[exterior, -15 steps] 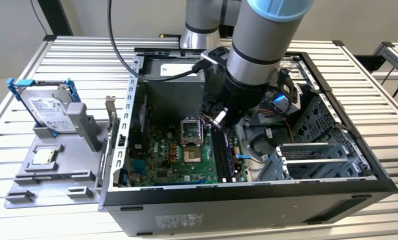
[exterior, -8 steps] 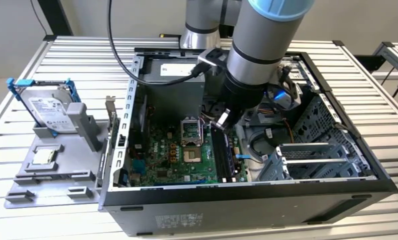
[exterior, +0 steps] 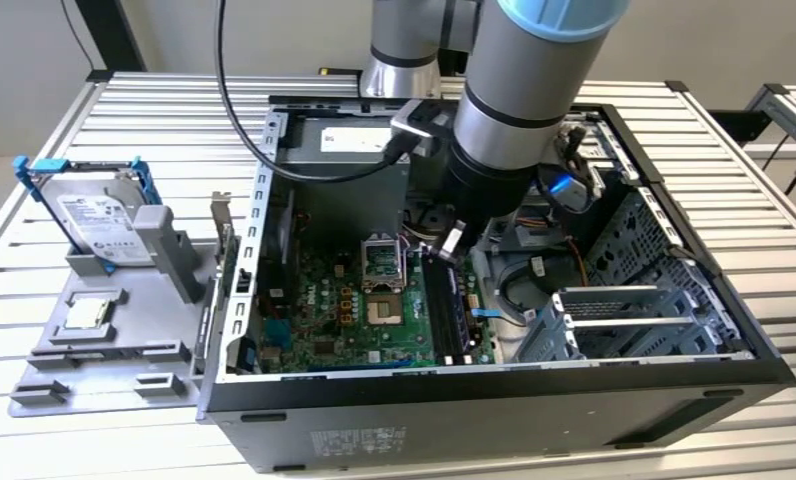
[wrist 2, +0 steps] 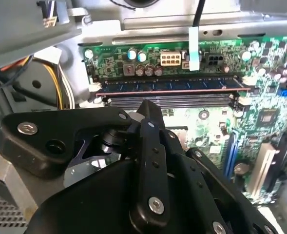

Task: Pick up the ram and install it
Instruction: 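Press down the ram until it locks into place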

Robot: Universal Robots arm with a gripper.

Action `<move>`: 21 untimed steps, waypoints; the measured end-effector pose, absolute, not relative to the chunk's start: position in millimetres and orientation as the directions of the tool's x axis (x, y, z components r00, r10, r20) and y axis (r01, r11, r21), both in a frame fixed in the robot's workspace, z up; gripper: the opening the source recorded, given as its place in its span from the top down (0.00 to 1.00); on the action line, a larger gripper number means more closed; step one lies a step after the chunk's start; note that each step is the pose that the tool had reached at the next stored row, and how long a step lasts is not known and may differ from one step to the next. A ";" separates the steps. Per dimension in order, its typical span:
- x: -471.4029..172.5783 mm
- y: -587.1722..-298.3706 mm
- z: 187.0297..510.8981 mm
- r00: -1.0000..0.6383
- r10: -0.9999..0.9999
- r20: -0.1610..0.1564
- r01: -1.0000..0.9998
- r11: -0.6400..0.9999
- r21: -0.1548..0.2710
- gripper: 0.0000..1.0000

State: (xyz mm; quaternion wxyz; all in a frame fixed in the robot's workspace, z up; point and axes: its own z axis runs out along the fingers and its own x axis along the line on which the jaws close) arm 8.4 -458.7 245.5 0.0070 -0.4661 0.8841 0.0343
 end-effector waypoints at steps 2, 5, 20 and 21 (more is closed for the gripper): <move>9.3 -458.7 245.4 -0.546 -0.837 -0.045 -0.838 0.543 0.054 1.00; 10.6 -458.8 245.4 -0.516 -0.855 -0.044 -0.856 0.514 0.054 1.00; 18.4 -458.7 245.4 -0.360 -0.932 -0.045 -0.932 0.358 0.054 1.00; 18.4 -458.8 245.4 -0.342 -0.939 -0.045 -0.939 0.340 0.053 1.00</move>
